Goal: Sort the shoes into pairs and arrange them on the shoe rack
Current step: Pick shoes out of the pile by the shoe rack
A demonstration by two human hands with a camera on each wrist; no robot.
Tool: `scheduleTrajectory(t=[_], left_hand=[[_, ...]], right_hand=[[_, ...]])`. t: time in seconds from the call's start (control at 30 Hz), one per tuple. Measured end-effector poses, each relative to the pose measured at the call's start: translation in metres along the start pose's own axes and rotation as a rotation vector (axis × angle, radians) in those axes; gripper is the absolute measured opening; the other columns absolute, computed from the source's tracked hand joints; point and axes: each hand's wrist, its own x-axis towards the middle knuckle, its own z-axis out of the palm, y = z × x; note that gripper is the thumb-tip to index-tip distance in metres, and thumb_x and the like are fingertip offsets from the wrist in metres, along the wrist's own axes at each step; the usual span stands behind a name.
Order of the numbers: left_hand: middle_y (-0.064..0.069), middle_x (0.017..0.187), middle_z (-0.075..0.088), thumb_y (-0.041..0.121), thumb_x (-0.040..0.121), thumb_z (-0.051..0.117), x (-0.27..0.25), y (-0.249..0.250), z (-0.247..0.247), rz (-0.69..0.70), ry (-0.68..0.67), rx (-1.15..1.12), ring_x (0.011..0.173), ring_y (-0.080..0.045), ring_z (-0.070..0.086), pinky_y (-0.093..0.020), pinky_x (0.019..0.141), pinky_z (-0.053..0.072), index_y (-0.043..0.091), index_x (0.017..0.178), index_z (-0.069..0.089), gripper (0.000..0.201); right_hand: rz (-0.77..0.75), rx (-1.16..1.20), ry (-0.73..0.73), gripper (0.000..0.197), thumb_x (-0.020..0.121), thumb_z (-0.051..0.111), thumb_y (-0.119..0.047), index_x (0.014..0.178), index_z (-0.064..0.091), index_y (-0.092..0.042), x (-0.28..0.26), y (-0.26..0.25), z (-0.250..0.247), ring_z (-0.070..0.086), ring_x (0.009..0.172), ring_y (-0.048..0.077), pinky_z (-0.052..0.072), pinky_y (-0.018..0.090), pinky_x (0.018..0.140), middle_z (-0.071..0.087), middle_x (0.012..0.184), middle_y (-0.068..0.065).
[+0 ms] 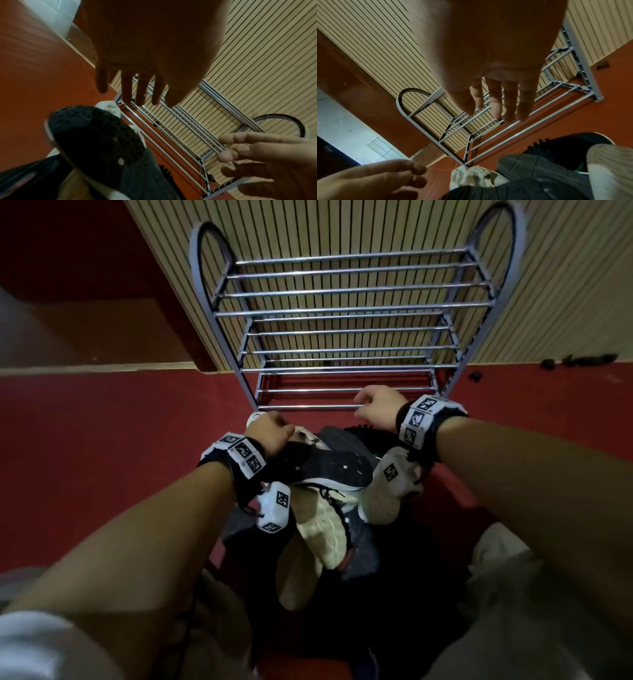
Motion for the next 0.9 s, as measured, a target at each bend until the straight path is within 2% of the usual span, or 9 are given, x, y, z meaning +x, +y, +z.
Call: scheduleTrajectory(t=[0.1,0.2,0.27,0.43,0.5,0.57,0.7,0.8,0.9], left_hand=[[-0.009,0.133,0.058,0.026,0.089,0.057,-0.011,-0.01,0.001,-0.093,-0.029,0.012,0.118,-0.028,0.056,-0.027,0.092,0.041,0.016,0.121,0.064,0.034],[-0.01,0.13,0.061,0.028,0.084,0.059,-0.017,-0.024,0.009,-0.181,-0.049,0.031,0.115,-0.031,0.058,-0.03,0.09,0.044,0.02,0.12,0.063,0.037],[-0.012,0.126,0.061,0.032,0.078,0.059,-0.016,-0.031,0.013,-0.248,0.001,0.048,0.111,-0.036,0.059,-0.034,0.092,0.047,0.023,0.118,0.065,0.041],[-0.02,0.135,0.048,0.022,0.083,0.062,-0.014,-0.042,0.027,-0.499,0.08,-0.196,0.117,-0.039,0.053,-0.043,0.102,0.045,0.011,0.132,0.052,0.051],[-0.02,0.129,0.052,0.022,0.083,0.065,-0.012,-0.048,0.03,-0.565,0.026,-0.274,0.114,-0.039,0.055,-0.046,0.098,0.048,0.008,0.136,0.042,0.06],[-0.021,0.117,0.057,0.024,0.081,0.067,-0.011,-0.052,0.032,-0.598,-0.041,-0.368,0.102,-0.04,0.062,-0.049,0.086,0.055,0.005,0.131,0.038,0.062],[-0.02,0.113,0.063,0.023,0.075,0.071,-0.006,-0.067,0.036,-0.663,-0.04,-0.524,0.098,-0.04,0.066,-0.043,0.08,0.057,-0.003,0.126,0.049,0.061],[-0.019,0.114,0.066,0.021,0.084,0.064,-0.005,-0.062,0.035,-0.63,-0.02,-0.749,0.095,-0.035,0.067,-0.042,0.081,0.057,0.0,0.124,0.059,0.045],[-0.015,0.09,0.066,0.022,0.088,0.055,0.002,-0.044,0.015,-0.594,0.031,-1.076,0.071,-0.029,0.065,-0.042,0.071,0.058,0.004,0.109,0.064,0.03]], right_hand=[[0.024,-0.08,-0.052,0.04,0.08,0.07,-0.029,0.119,0.061,-0.024,-0.011,0.001,0.006,0.061,0.093,0.019,0.048,0.026,0.078,0.065,0.107,-0.001],[-0.005,-0.186,-0.158,0.049,0.081,0.069,-0.027,0.128,0.056,-0.022,-0.021,0.006,0.02,0.06,0.101,0.02,0.045,0.026,0.079,0.063,0.115,0.0],[-0.02,-0.272,-0.22,0.053,0.082,0.069,-0.028,0.132,0.053,-0.022,-0.022,0.011,0.027,0.059,0.105,0.021,0.042,0.026,0.078,0.061,0.12,0.001],[-0.104,-0.5,-0.388,0.071,0.085,0.067,-0.038,0.145,0.035,-0.02,-0.018,0.012,0.051,0.051,0.122,0.027,0.045,0.034,0.098,0.047,0.14,0.007],[-0.145,-0.556,-0.427,0.081,0.082,0.068,-0.044,0.148,0.027,-0.022,-0.013,0.011,0.06,0.049,0.123,0.029,0.045,0.04,0.1,0.042,0.141,0.01],[-0.175,-0.582,-0.468,0.095,0.077,0.07,-0.049,0.152,0.017,-0.027,-0.008,0.012,0.07,0.041,0.131,0.032,0.043,0.045,0.103,0.034,0.147,0.009],[-0.176,-0.678,-0.491,0.112,0.074,0.073,-0.053,0.153,-0.004,-0.033,-0.009,0.016,0.098,0.028,0.139,0.034,0.038,0.05,0.106,0.02,0.156,0.004],[-0.119,-0.666,-0.462,0.114,0.074,0.077,-0.046,0.152,-0.004,-0.034,-0.007,0.02,0.111,0.032,0.136,0.032,0.04,0.048,0.104,0.023,0.154,0.004],[-0.04,-0.379,-0.461,0.105,0.073,0.078,-0.033,0.152,0.01,-0.034,0.004,0.026,0.1,0.048,0.126,0.028,0.049,0.038,0.094,0.032,0.152,0.005]])
